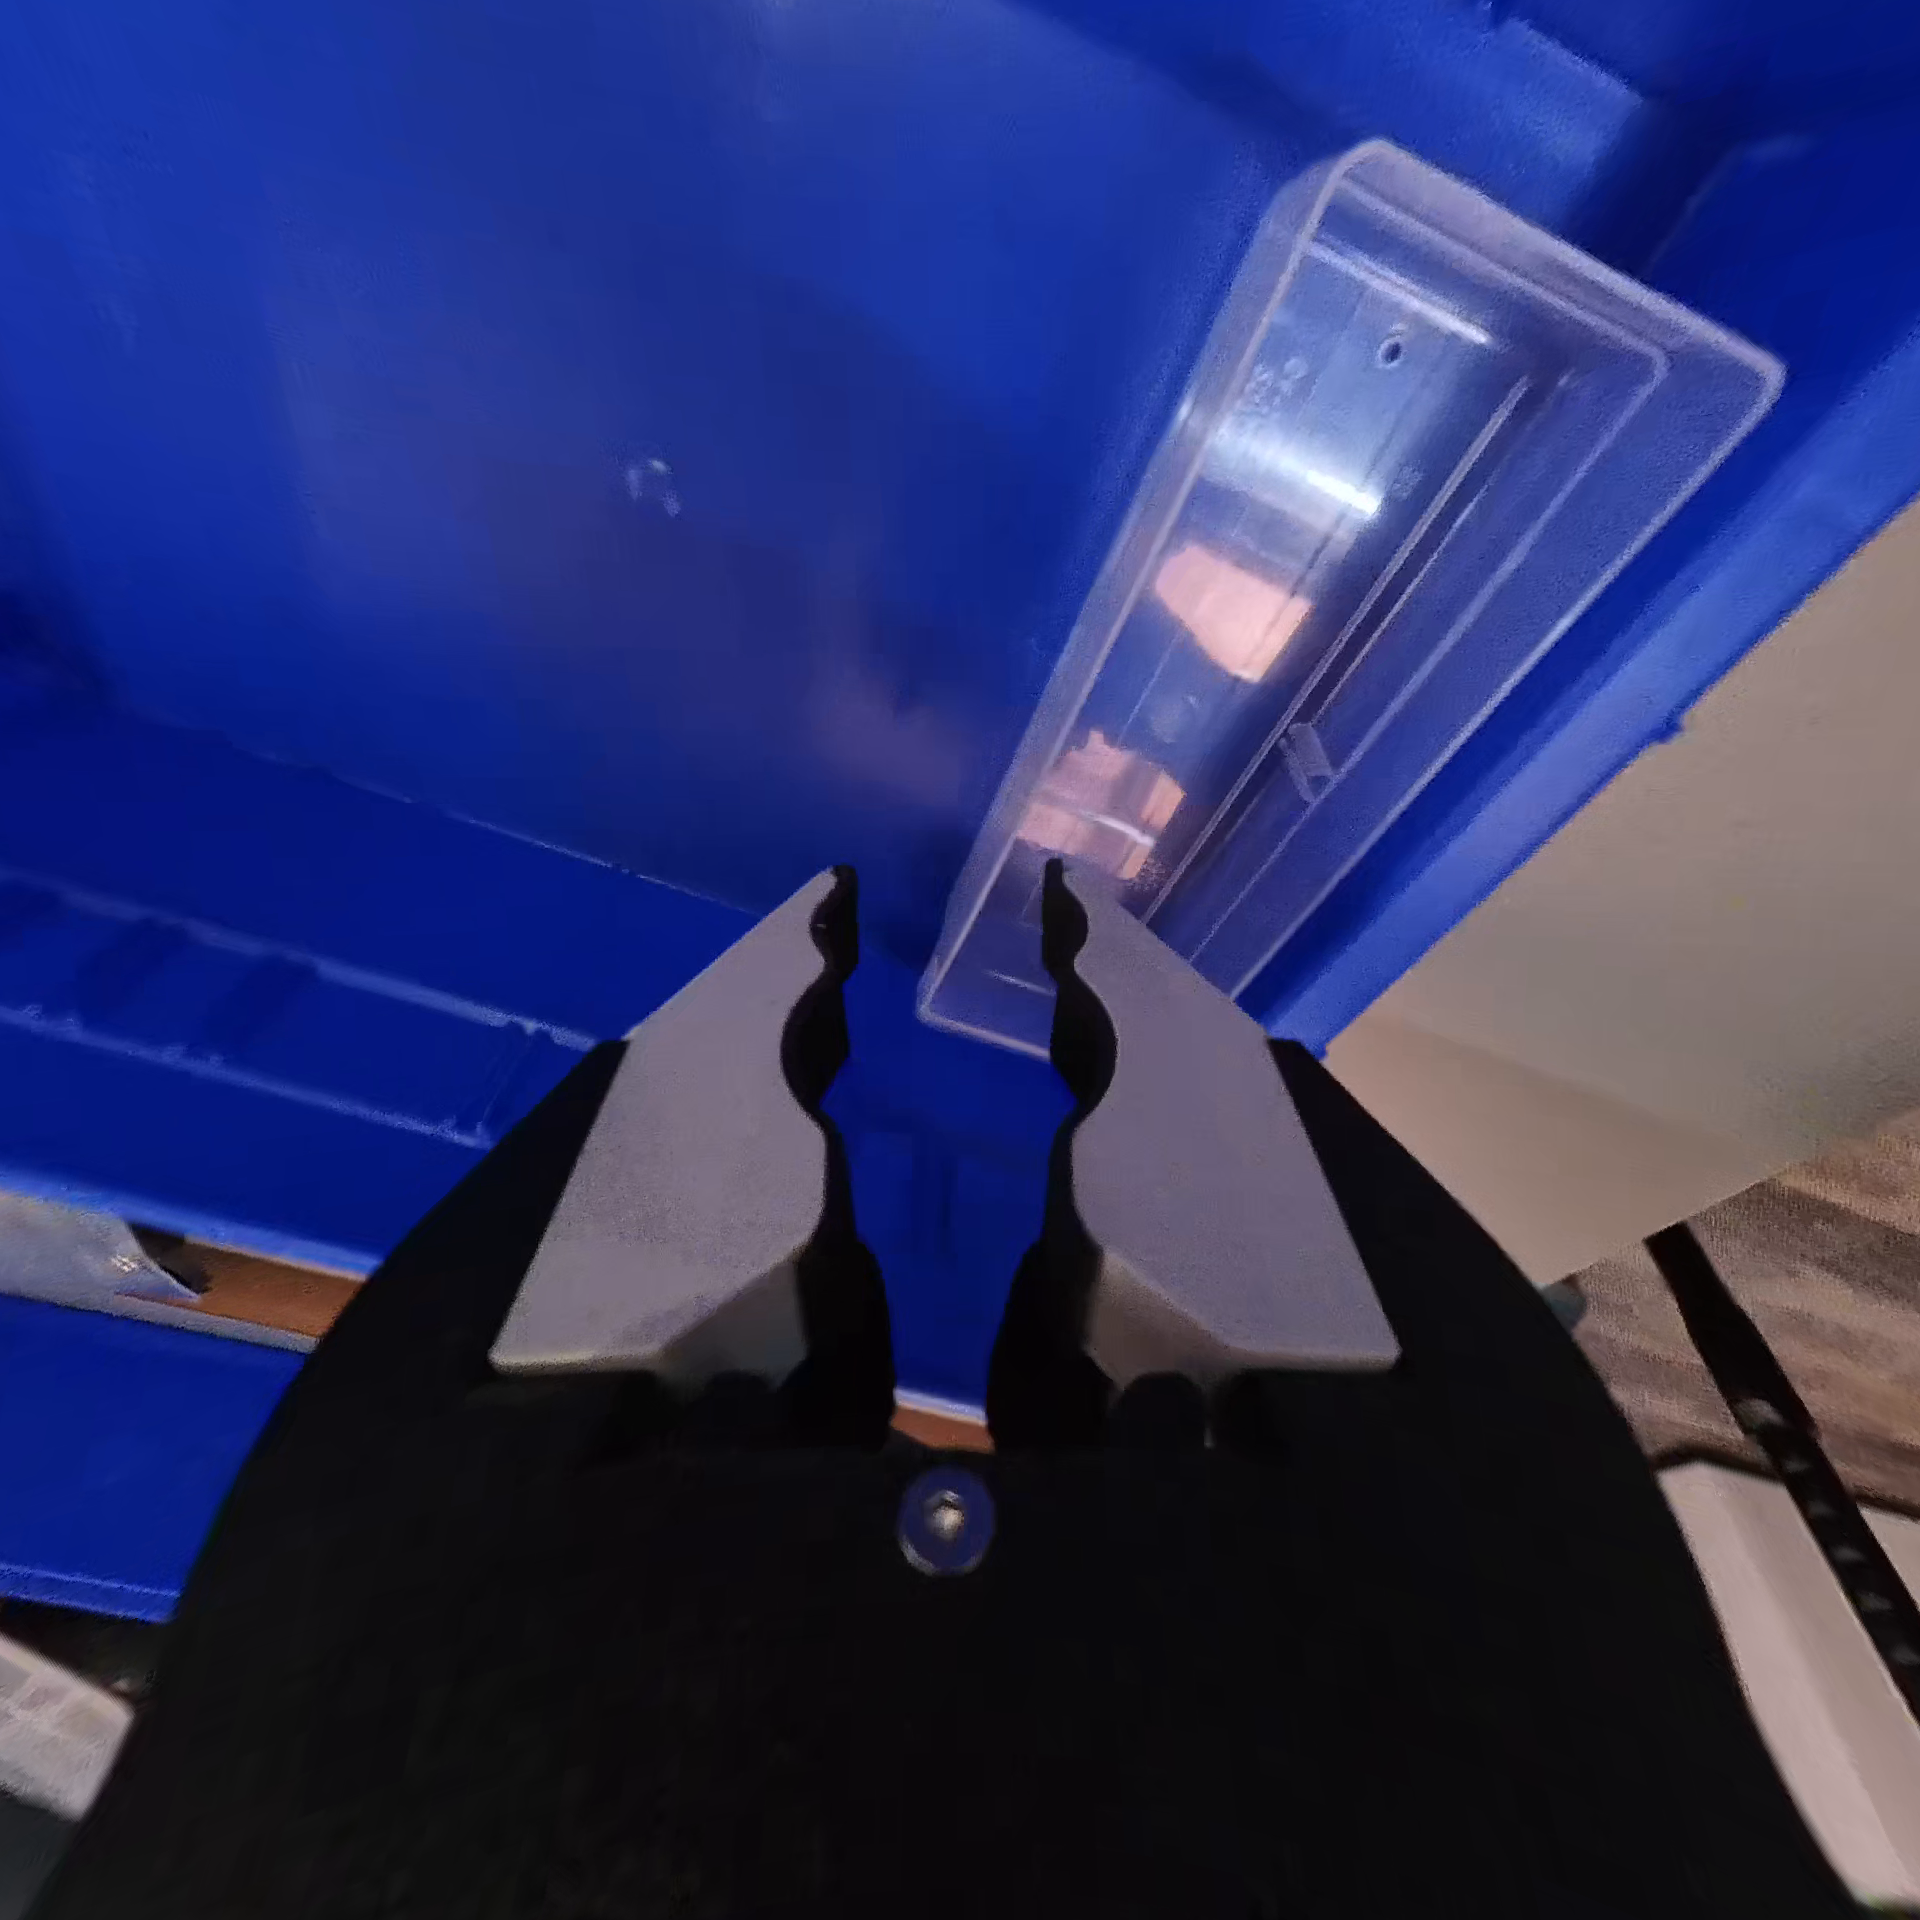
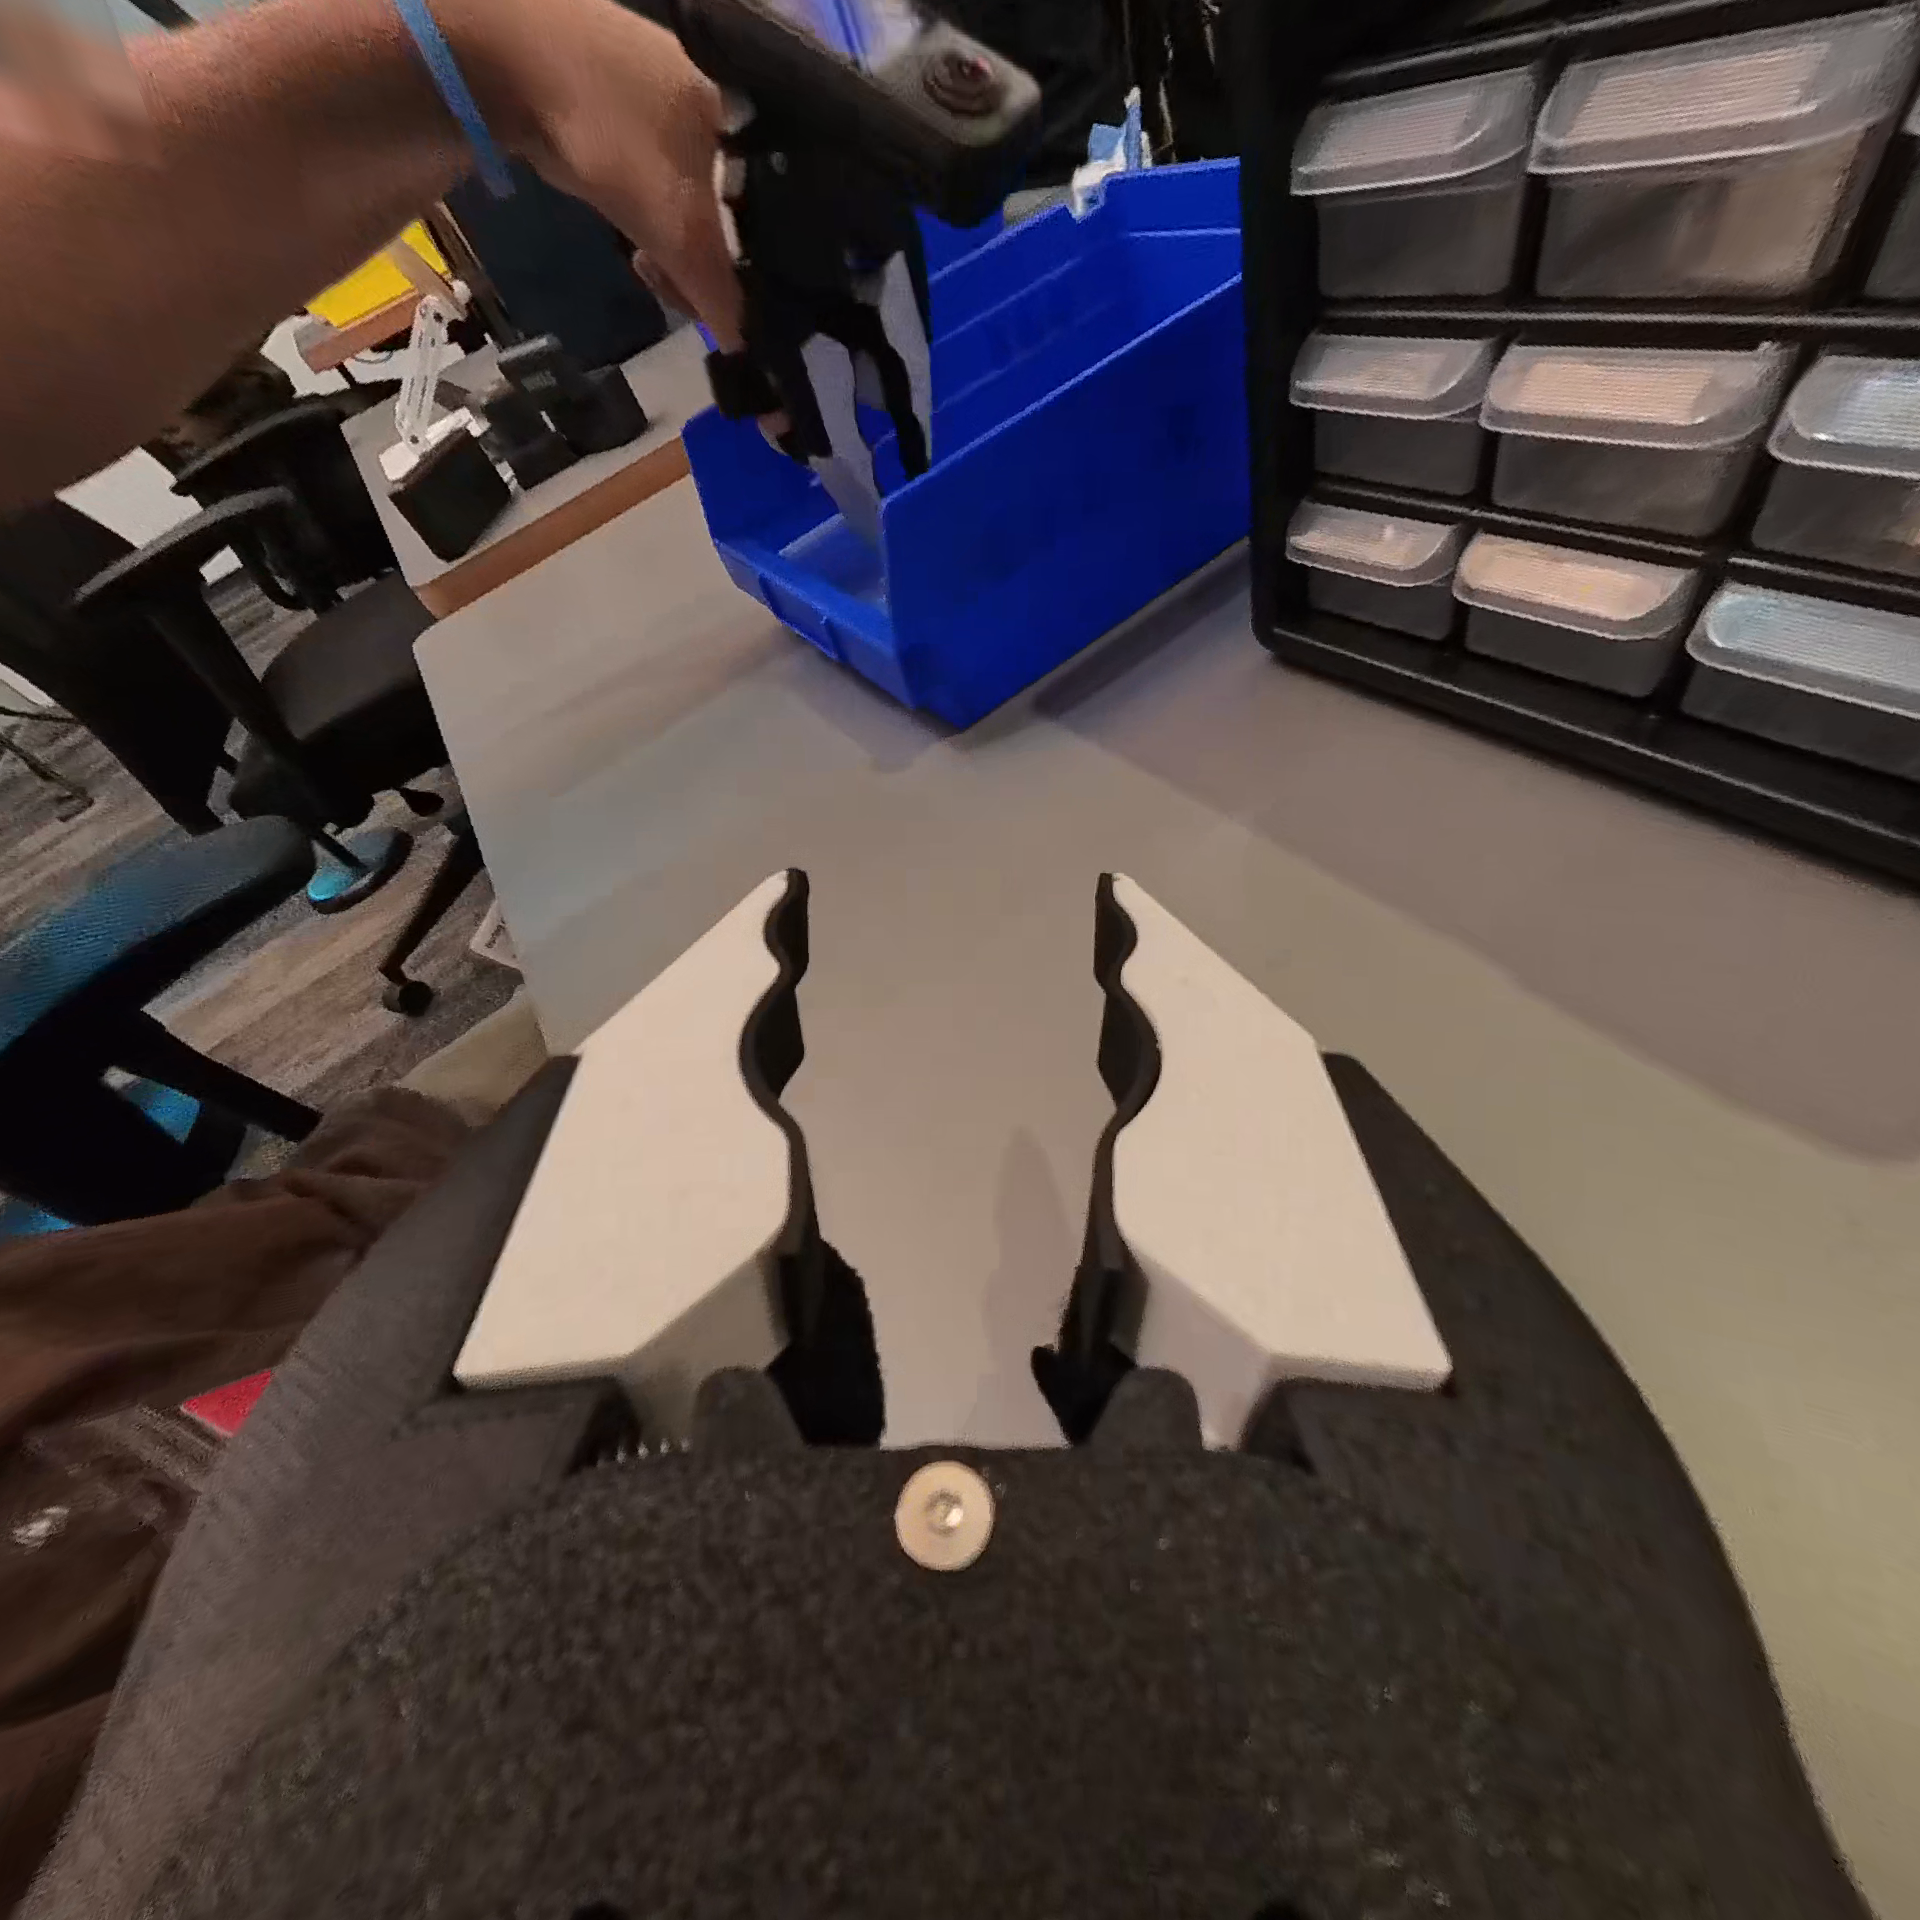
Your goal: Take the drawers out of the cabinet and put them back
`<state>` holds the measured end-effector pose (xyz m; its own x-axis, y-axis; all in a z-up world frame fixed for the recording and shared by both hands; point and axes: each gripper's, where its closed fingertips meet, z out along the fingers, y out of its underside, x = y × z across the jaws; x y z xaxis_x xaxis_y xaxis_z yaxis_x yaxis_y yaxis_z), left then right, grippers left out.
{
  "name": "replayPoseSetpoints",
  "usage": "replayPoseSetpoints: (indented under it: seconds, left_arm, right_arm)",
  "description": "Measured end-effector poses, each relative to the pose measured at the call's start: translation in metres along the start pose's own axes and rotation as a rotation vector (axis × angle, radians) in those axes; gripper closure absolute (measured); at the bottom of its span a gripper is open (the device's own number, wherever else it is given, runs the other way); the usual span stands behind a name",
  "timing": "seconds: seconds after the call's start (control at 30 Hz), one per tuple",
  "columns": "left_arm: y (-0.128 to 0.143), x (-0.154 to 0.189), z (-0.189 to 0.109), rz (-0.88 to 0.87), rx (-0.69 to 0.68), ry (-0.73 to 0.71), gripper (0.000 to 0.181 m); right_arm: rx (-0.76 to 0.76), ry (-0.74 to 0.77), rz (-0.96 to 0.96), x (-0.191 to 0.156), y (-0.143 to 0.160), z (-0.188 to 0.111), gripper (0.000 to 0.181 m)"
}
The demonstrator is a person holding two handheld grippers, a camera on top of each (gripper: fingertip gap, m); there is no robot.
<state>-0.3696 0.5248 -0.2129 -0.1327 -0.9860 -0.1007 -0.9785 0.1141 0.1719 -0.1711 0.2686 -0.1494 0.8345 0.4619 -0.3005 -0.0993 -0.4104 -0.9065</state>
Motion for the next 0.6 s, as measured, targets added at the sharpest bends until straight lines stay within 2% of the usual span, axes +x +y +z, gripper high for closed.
replayPoseSetpoints:
  seconds: [0.03,0.1,0.27,0.33,0.47,0.6]
  left_arm:
    - [0.001,0.001,0.005,0.016,-0.024,0.005,0.144]
    - [0.001,0.004,0.013,0.04,-0.048,0.009,0.145]
    - [0.007,-0.001,0.032,0.056,-0.072,-0.019,0.176]
    - [0.007,-0.003,0.028,0.019,-0.045,-0.009,0.177]
    - [0.009,-0.014,-0.004,-0.145,0.039,-0.032,0.18]
    - [0.038,-0.03,-0.062,-0.332,0.046,-0.199,0.181]
  right_arm:
    - [-0.004,-0.002,-0.007,0.0,0.0,0.001,0.127]
    - [-0.016,-0.006,-0.004,-0.001,0.003,0.003,0.127]
    - [-0.028,0.011,0.006,0.002,0.008,-0.003,0.127]
    - [-0.031,0.054,-0.02,0.007,0.01,-0.009,0.127]
    - [-0.022,0.095,-0.017,0.015,0.01,-0.019,0.127]
    - [-0.002,0.119,0.003,0.02,0.008,-0.028,0.127]
